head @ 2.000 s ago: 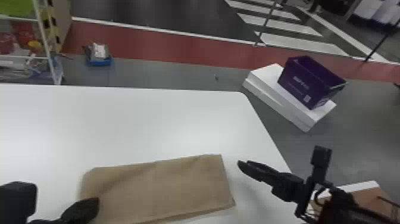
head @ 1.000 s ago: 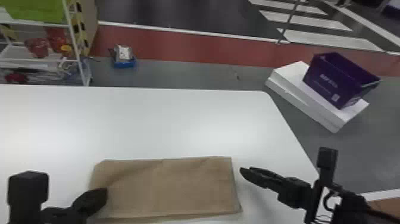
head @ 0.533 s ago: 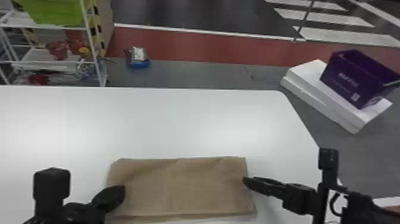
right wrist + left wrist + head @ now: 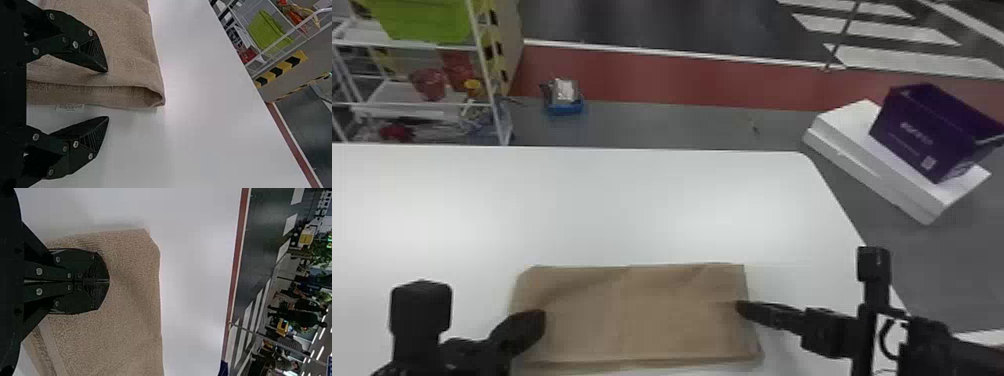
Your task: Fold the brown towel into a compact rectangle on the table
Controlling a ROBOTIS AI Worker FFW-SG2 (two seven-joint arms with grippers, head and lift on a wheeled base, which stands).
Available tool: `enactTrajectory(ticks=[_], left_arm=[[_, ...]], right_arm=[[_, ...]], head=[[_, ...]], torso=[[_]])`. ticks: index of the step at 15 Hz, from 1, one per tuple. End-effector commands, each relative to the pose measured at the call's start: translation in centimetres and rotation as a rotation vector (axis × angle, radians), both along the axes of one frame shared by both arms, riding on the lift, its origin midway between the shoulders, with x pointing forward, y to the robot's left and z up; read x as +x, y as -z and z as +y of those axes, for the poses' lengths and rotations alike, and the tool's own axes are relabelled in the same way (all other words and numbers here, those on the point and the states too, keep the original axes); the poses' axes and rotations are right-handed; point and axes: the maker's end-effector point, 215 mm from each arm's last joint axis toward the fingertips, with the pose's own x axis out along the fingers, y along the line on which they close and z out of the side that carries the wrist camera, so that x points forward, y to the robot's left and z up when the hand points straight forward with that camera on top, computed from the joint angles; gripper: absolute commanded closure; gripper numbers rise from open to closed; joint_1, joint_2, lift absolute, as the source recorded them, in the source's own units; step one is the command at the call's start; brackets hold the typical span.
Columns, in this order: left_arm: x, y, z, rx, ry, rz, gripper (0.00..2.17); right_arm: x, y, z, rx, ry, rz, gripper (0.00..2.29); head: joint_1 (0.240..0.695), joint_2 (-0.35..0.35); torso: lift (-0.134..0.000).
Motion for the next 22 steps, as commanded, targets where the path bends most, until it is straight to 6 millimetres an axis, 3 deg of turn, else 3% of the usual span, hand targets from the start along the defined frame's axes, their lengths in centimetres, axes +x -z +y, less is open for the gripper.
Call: enactTrajectory(ticks=[1, 8, 9, 12, 15, 17, 22], left_arm=[[0.0, -0.1, -0.1, -0.004, -0.002, -0.001, 1.82], [0.1, 0.0, -0.3, -0.007, 0.003, 0.001, 1.82], [0.1, 0.0, -0.3, -0.007, 0.003, -0.001, 1.82], [0.1, 0.0, -0.3, -0.01, 0.005, -0.002, 1.82], [0.2, 0.0, -0.2, -0.007, 0.003, -0.002, 1.82], [0.1, 0.1, -0.2, -0.009, 0.003, 0.001, 1.82], [0.1, 0.2, -0.2, -0.008, 0.002, 0.003, 1.82]], right_arm=[[0.1, -0.1, 0.5, 0.006, -0.008, 0.005, 0.55], [0.3, -0.1, 1.3, 0.009, -0.023, 0.015, 0.6], [0.4, -0.2, 1.2, 0.005, -0.026, 0.008, 0.86], [0.3, -0.3, 1.4, 0.014, -0.031, 0.009, 1.33], [0.1, -0.9, 1.8, 0.048, -0.042, 0.004, 1.33], [0.0, -0.8, 1.8, 0.053, -0.041, 0.008, 1.48], [-0.5, -2.3, 2.5, 0.096, -0.055, -0.007, 1.48]], head=[[0.695, -0.175], [0.695, -0.163], [0.695, -0.162], [0.695, -0.158], [0.695, -0.155], [0.695, -0.151], [0.695, -0.143]], torso=[[-0.124], [-0.124], [-0.124], [-0.124], [-0.124], [-0.124], [-0.124]])
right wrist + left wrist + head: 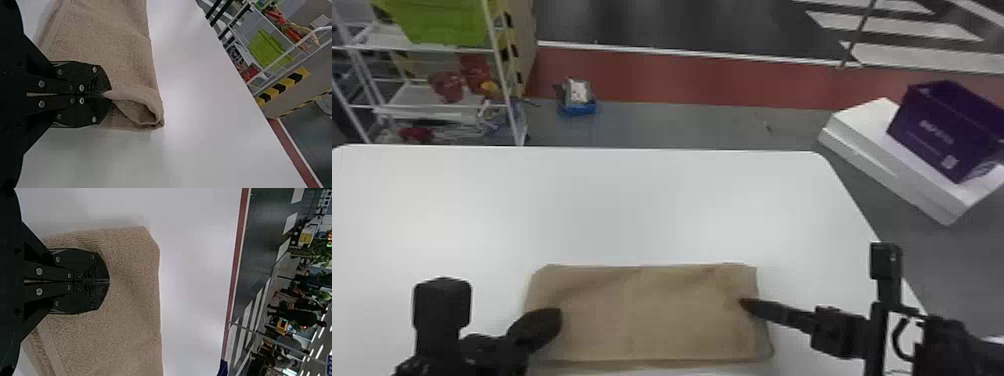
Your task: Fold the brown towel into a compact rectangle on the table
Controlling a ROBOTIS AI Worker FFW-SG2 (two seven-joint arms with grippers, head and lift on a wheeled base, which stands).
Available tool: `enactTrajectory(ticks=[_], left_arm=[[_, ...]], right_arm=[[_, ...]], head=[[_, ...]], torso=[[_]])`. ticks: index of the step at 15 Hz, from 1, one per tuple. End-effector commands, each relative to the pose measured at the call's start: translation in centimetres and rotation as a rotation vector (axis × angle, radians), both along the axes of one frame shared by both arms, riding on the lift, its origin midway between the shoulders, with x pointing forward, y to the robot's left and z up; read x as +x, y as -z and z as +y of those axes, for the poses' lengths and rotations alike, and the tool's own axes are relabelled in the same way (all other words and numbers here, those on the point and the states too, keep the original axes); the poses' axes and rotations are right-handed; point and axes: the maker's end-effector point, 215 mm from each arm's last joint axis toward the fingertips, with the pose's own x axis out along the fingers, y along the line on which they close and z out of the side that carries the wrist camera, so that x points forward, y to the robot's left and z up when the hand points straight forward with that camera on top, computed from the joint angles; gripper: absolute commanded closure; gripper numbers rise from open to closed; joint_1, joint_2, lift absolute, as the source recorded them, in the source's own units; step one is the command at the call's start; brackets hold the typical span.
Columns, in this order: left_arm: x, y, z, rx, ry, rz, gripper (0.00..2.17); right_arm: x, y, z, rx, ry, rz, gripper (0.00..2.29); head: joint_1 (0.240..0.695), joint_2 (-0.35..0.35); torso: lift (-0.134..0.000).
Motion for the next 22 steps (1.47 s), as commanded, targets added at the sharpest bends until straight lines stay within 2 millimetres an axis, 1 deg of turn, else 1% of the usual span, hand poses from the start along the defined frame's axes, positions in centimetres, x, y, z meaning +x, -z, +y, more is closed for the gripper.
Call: enactTrajectory(ticks=[1, 2, 4, 5, 7, 8, 11, 14, 15, 16, 19, 22], left_arm=[[0.0, 0.1, -0.1, -0.004, -0.002, 0.003, 1.82], [-0.1, 0.1, -0.2, -0.004, -0.001, 0.005, 1.82], [-0.1, 0.1, -0.2, -0.005, 0.001, 0.003, 1.82], [-0.1, 0.0, -0.2, -0.005, 0.001, 0.002, 1.82], [-0.1, 0.1, -0.2, -0.005, 0.001, 0.003, 1.82], [-0.1, 0.1, -0.2, -0.005, 0.001, 0.005, 1.82], [-0.1, 0.0, -0.8, -0.009, 0.01, 0.002, 1.82], [0.0, -0.1, -0.7, -0.008, 0.009, 0.0, 1.82], [-0.1, -0.1, -0.8, -0.009, 0.01, 0.0, 1.82], [-0.1, 0.0, -0.7, -0.011, 0.01, 0.002, 1.82], [-0.1, 0.0, -0.7, -0.013, 0.011, 0.002, 1.82], [0.1, -0.1, -1.1, -0.025, 0.019, -0.001, 1.82]], right_arm=[[-0.3, -1.0, 0.3, 0.024, -0.003, -0.003, 1.48], [-0.4, -1.5, 0.6, 0.039, -0.006, -0.008, 1.48], [-0.4, -1.6, 0.5, 0.029, 0.0, 0.007, 1.47], [-0.3, -1.0, -0.3, -0.003, 0.016, 0.011, 1.36], [-0.4, -0.1, -1.4, -0.043, 0.034, 0.018, 0.52], [-0.4, 0.2, -1.6, -0.05, 0.037, 0.022, 0.37], [-0.2, 0.4, -2.0, -0.08, 0.044, 0.027, 0.36], [0.4, 0.5, -2.0, -0.129, 0.038, 0.072, 0.36], [0.3, 0.5, -1.9, -0.128, 0.039, 0.091, 0.36], [0.7, 0.3, -1.6, -0.133, 0.038, 0.101, 0.37], [0.4, 0.9, -1.0, -0.158, 0.041, 0.163, 0.37], [1.5, 0.2, -1.0, -0.197, 0.039, 0.151, 0.37]], head=[[0.695, -0.142], [0.695, -0.14], [0.695, -0.136], [0.695, -0.136], [0.695, -0.142], [0.695, -0.148], [0.695, -0.168], [0.695, -0.18], [0.695, -0.18], [0.695, -0.179], [0.695, -0.174], [0.695, -0.166]], torso=[[-0.124], [-0.124], [-0.124], [-0.124], [-0.124], [-0.124], [-0.124], [-0.124], [-0.124], [-0.124], [-0.124], [-0.124]])
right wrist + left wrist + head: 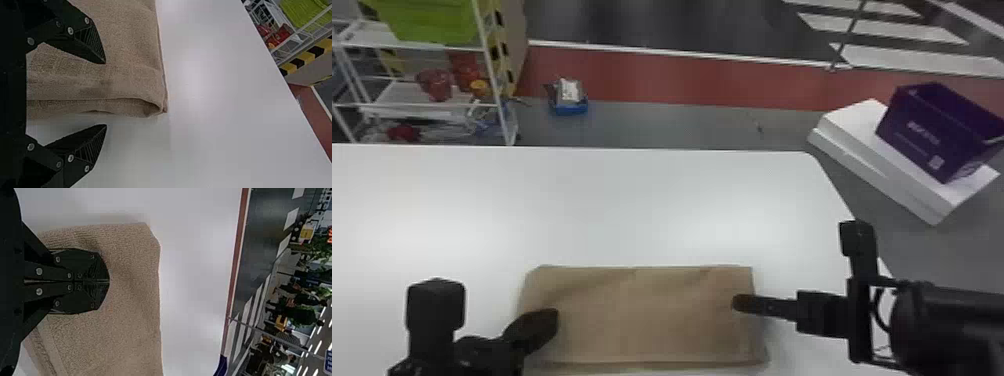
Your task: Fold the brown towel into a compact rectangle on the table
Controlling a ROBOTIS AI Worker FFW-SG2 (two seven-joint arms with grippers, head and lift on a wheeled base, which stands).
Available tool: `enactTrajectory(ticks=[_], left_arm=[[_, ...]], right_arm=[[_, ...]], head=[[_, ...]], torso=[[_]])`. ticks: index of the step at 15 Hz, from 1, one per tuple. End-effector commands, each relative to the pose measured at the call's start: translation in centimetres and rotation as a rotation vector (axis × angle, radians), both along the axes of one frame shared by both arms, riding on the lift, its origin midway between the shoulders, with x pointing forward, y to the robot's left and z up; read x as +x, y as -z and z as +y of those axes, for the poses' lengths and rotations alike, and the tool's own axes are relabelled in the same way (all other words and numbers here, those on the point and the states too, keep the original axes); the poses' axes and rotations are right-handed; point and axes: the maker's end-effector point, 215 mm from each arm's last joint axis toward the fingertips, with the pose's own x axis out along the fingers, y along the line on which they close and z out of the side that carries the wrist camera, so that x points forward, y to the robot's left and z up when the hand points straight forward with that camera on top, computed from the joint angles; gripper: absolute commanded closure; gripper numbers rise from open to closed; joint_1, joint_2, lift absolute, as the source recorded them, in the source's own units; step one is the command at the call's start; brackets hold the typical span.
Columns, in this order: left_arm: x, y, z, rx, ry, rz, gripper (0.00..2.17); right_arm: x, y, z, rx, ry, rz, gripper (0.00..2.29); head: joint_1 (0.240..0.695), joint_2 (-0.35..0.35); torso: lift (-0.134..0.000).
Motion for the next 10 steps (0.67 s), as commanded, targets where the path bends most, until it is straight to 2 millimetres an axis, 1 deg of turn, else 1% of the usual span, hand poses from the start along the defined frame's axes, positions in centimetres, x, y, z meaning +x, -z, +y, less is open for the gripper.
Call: enactTrajectory(ticks=[1, 4, 6, 8, 10], left_arm=[[0.1, -0.1, -0.3, -0.009, 0.002, -0.001, 1.82], [0.2, -0.1, -0.1, -0.012, 0.0, -0.007, 1.82], [0.3, -0.2, -0.1, -0.016, -0.001, -0.01, 1.82], [0.3, -0.3, -0.2, -0.019, 0.0, -0.011, 1.82], [0.3, -0.2, -0.2, -0.019, 0.0, -0.01, 1.82]], right_arm=[[0.8, -0.1, 0.1, -0.031, -0.006, -0.001, 0.37], [1.4, 0.3, 0.3, -0.051, -0.012, 0.01, 0.38], [1.4, 0.6, 0.4, -0.057, -0.019, 0.019, 0.38], [1.6, 1.0, 1.0, -0.062, -0.032, 0.029, 0.47], [1.6, 1.5, 1.4, -0.067, -0.043, 0.044, 0.47]], head=[[0.695, -0.166], [0.695, -0.165], [0.695, -0.162], [0.695, -0.159], [0.695, -0.153]], torso=[[-0.124], [-0.124], [-0.124], [-0.124], [-0.124]])
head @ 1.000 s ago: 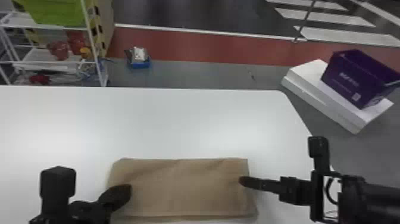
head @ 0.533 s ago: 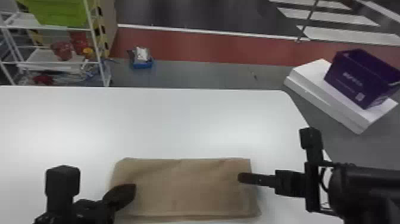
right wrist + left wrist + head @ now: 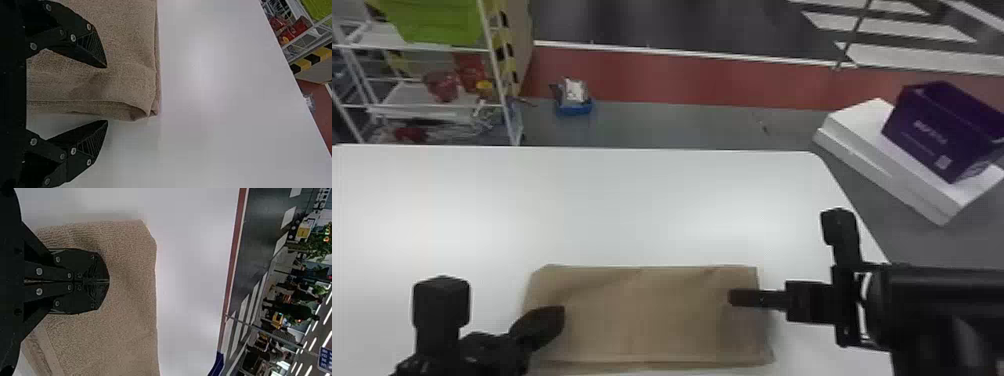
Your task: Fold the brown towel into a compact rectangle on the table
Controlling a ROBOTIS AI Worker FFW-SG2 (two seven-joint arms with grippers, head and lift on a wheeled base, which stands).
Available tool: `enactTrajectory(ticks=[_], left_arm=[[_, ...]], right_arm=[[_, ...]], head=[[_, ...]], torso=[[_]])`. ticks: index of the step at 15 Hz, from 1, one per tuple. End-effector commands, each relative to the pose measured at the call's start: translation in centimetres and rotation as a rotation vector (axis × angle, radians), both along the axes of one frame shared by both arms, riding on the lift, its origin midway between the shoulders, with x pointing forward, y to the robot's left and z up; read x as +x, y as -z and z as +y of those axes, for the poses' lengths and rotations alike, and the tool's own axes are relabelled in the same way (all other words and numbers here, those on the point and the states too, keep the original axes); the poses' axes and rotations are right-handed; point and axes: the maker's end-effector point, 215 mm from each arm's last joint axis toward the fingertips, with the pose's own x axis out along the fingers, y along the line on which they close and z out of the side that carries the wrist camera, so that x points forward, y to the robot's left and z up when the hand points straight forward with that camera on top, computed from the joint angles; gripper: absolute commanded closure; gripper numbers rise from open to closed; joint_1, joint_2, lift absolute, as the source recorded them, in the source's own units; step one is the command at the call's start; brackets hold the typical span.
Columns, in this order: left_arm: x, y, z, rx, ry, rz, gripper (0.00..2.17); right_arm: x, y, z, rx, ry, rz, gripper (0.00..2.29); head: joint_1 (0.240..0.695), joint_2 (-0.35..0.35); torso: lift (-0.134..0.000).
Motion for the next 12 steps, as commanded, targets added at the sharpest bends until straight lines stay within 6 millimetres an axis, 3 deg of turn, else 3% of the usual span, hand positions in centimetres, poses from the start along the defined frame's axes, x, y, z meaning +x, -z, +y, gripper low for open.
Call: enactTrajectory(ticks=[1, 6, 8, 10, 12], left_arm=[[0.0, 0.0, -0.1, -0.005, -0.002, 0.0, 1.82], [-0.1, 0.1, -0.2, -0.003, -0.002, 0.005, 1.82], [-0.2, 0.0, -0.1, -0.003, -0.003, 0.003, 1.82], [-0.3, -0.1, 0.0, -0.003, -0.003, 0.002, 1.82], [-0.4, -0.2, 0.0, -0.003, -0.003, 0.0, 1.82]], right_arm=[[0.0, 0.5, 0.7, -0.002, -0.016, 0.016, 0.47], [0.6, 1.1, 2.2, -0.023, -0.066, 0.034, 0.53], [0.6, 1.0, 2.6, -0.014, -0.074, 0.031, 0.74], [0.5, 0.2, 2.9, 0.0, -0.083, 0.013, 1.16], [0.4, -1.1, 3.3, 0.03, -0.091, -0.018, 1.3]], head=[[0.695, -0.15], [0.695, -0.13], [0.695, -0.119], [0.695, -0.114], [0.695, -0.108]], torso=[[-0.124], [-0.124], [-0.124], [-0.124], [-0.124]])
